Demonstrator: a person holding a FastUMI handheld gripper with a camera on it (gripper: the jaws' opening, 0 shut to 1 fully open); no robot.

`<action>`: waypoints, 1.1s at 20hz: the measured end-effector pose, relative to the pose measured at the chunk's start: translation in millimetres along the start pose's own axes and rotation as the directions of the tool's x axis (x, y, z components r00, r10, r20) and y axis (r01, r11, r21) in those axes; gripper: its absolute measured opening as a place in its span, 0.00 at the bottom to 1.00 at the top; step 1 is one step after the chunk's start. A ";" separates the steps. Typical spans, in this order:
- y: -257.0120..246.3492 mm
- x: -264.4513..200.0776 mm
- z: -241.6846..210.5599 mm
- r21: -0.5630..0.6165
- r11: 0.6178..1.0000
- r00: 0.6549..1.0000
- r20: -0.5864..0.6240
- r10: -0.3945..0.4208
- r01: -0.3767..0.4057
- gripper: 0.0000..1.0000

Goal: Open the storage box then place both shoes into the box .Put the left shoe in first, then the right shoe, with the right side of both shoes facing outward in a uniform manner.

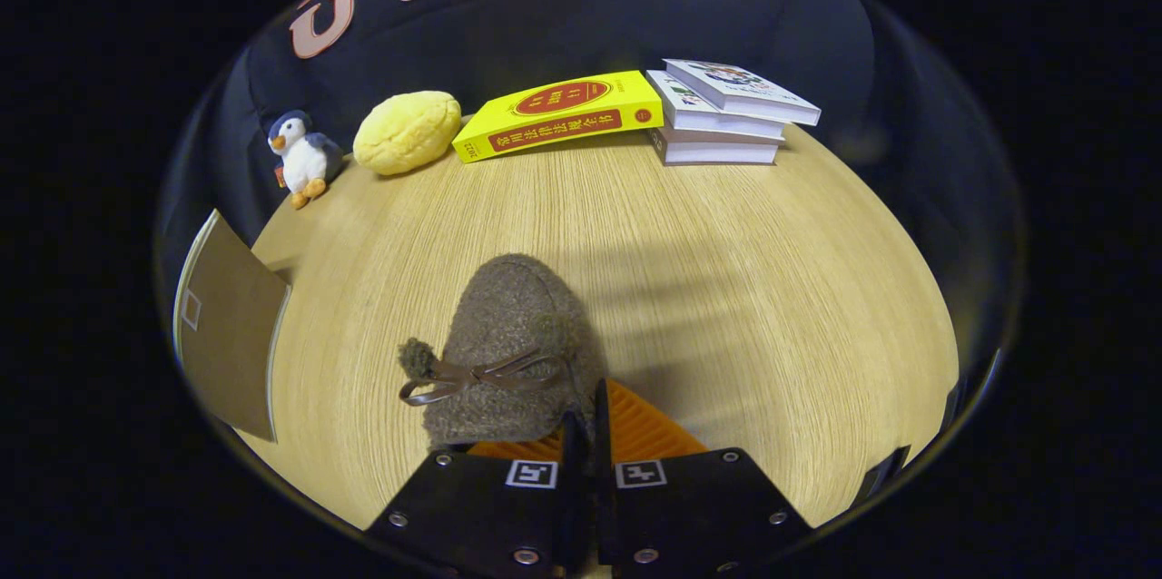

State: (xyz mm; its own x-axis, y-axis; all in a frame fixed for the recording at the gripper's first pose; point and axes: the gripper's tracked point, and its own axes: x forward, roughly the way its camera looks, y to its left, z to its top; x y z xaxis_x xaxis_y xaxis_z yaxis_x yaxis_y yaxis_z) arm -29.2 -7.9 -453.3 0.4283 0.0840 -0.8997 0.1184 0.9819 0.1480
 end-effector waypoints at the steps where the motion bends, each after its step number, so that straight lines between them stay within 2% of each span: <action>1: 4.8 -5.4 2.7 0.027 1.000 1.000 0.007 0.014 -0.014 0.07; 5: 33.3 -36.3 24.8 0.098 0.993 0.997 0.041 0.059 -0.063 0.07; 9: 73.9 -74.2 56.4 0.095 0.991 0.993 0.079 0.083 -0.091 0.07; 14: 154.7 -122.3 99.1 0.045 0.983 0.974 0.148 0.172 -0.180 0.07; 18: 216.1 -155.8 110.5 -0.025 0.977 0.967 0.141 0.215 -0.213 0.07; 22: 289.4 -169.4 108.4 -0.068 0.959 0.953 0.113 0.281 -0.275 0.07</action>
State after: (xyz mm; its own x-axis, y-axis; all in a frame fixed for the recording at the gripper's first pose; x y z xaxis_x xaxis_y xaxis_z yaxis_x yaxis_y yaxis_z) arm 29.7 243.6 -213.5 0.5425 0.3369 -0.7695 -0.0655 0.9302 0.3612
